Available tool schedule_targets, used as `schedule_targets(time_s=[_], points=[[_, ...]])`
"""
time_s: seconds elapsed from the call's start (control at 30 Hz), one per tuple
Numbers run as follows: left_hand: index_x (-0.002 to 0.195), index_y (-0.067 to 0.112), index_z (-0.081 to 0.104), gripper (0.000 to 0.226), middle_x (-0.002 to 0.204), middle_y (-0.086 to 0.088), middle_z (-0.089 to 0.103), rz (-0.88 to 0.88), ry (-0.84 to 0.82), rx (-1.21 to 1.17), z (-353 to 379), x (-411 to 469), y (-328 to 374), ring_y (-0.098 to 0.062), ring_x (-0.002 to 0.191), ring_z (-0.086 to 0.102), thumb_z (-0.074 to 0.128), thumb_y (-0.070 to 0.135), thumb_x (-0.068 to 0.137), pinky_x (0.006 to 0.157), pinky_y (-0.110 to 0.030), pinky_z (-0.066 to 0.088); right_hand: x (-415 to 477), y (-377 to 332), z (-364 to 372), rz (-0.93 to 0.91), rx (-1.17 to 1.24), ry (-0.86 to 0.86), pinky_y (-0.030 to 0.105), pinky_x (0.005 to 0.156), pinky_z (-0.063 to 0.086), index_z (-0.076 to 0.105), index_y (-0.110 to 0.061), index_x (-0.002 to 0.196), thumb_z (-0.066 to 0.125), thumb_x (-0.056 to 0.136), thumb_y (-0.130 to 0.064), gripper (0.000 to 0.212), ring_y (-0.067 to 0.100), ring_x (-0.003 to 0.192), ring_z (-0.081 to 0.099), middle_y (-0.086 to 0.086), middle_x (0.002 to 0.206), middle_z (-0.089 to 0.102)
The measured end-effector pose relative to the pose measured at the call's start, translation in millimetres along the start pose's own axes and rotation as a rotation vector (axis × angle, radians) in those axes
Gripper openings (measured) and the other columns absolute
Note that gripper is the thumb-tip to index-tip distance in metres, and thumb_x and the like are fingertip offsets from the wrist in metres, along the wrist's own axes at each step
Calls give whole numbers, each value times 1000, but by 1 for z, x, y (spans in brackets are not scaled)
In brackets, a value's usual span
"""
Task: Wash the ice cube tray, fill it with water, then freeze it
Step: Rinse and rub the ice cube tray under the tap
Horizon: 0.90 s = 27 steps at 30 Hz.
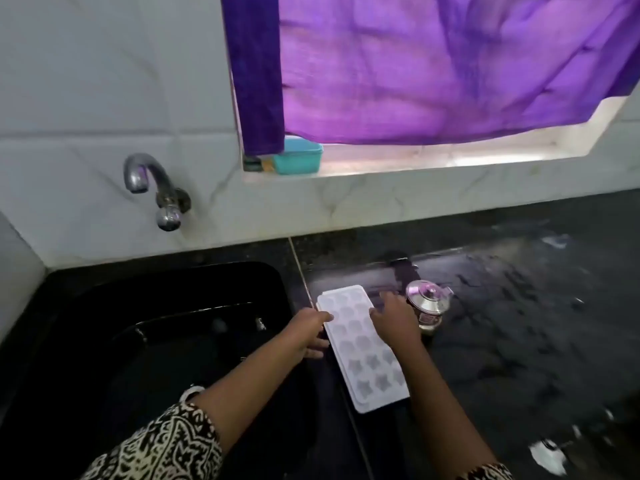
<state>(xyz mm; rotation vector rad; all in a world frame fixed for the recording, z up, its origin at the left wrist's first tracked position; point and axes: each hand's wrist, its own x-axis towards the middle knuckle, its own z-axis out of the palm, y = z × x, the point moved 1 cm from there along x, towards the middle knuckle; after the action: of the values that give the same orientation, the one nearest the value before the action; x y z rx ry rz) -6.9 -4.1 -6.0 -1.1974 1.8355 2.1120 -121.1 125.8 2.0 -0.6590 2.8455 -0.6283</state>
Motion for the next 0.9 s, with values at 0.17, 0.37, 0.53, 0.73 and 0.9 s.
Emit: schedule_targets(time_s=[0.17, 0.37, 0.53, 0.73, 0.9], points=[[126, 14, 43, 31, 119, -9, 52, -46, 23, -23, 14, 8, -6, -23, 84, 59, 51, 22, 96, 58, -36, 52, 2, 13, 14, 102, -91, -133, 33, 87, 41, 50, -3, 115, 44, 94, -21, 28, 33, 115, 52, 18, 125, 56], [112, 12, 47, 15, 100, -8, 56, -90, 51, -130, 8, 13, -7, -20, 74, 57, 49, 16, 97, 57, -37, 51, 10, 4, 21, 103, 31, -90, 33, 88, 39, 54, -5, 117, 46, 93, -17, 27, 31, 113, 52, 15, 123, 56], [98, 13, 60, 11, 69, -1, 56, -10, 114, -310, -13, 13, -8, -10, 51, 47, 54, 22, 98, 50, -30, 53, 23, -27, 13, -7, 266, -69, 33, 87, 41, 62, -9, 110, 53, 91, -15, 22, 28, 107, 56, 10, 114, 64], [113, 19, 67, 63, 105, -7, 70, 124, 68, -485, -92, -18, -2, -25, 99, 64, 44, 71, 85, 72, -42, 53, 42, -102, 6, -283, 281, -146, 23, 72, 40, 62, -20, 114, 55, 93, -22, 22, 12, 87, 53, 1, 108, 65], [125, 13, 63, 102, 124, -17, 66, 210, -20, -841, -185, -42, -19, -40, 116, 61, 32, 91, 68, 89, -54, 51, 39, -187, 15, -568, 268, -325, 8, 59, 43, 64, -22, 116, 56, 93, -20, 24, 11, 87, 60, -1, 109, 66]])
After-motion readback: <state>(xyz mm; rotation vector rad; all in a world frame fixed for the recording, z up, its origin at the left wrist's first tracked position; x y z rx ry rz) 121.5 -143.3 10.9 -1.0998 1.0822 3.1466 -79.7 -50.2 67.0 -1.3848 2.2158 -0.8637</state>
